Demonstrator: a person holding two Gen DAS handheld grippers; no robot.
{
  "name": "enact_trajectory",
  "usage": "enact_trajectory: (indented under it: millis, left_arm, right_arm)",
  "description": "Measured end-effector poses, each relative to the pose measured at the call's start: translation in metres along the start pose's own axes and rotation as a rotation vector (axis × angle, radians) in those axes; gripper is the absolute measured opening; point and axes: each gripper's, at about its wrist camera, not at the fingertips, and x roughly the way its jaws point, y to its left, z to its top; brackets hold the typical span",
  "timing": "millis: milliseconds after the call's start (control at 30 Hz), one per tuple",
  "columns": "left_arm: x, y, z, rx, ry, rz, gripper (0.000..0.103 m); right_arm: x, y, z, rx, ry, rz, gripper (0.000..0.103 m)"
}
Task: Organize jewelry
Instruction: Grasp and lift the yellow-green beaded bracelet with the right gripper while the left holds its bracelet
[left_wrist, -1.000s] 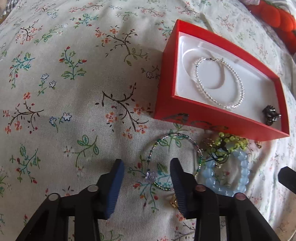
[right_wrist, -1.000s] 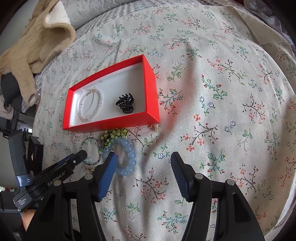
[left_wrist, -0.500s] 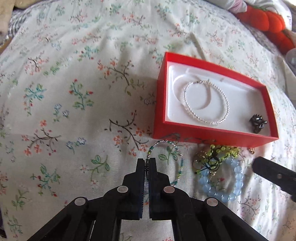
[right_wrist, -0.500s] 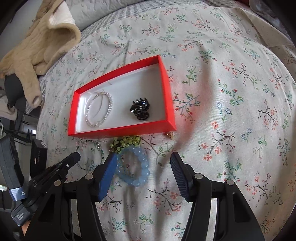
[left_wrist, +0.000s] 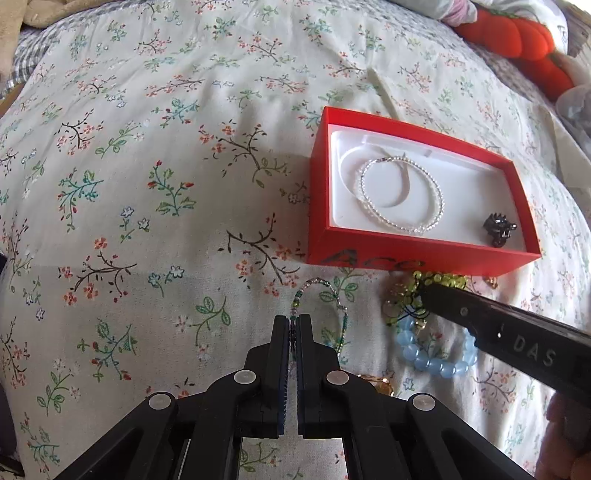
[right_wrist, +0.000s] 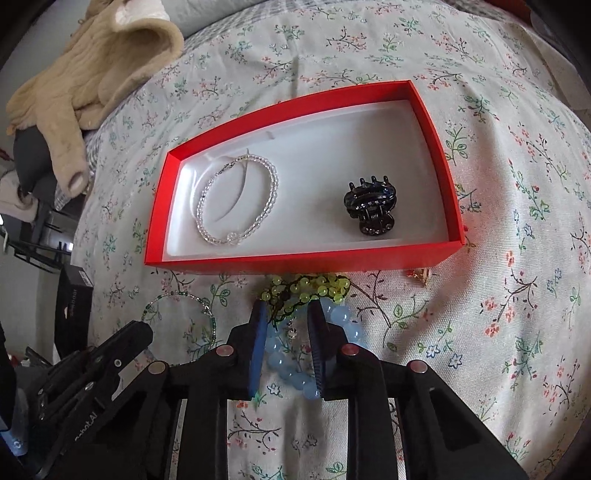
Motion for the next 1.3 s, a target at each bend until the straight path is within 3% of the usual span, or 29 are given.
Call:
enact_trajectory:
  millis: [300,933,1100,1167,1300]
  left_arm:
    - [0.000,0.001,-0.003,0.002,0.003,0.002,0.000]
    - [-0.026,-0.019,0.000,0.007,-0.065,-0.055,0.000]
    - [-0.028,-0.028,-0.004,0.036,-0.061,-0.072,0.000]
    - [-0.024,-0.031,-0.006,0.051,-0.046,-0.059,0.000]
    - [-0.017,-0.030,-0.010,0.064,-0.019,-0.040,0.000]
  right_arm:
    - [0.007,-0.004,0.002,0.018,0.002,0.004,0.005]
    - [-0.055,-0.024,-0.013,-0.053,-0.055,-0.001,0.005]
    - [-0.071,-0.022,-0.019,-0.100,-0.034,0.052,0.005]
    - [-0.071,-0.025,-0.023,-0.140,-0.005,-0.003,0.005]
    - [-0.047,-0.052,-0.030,-0.127,0.118,-0.199,0.007]
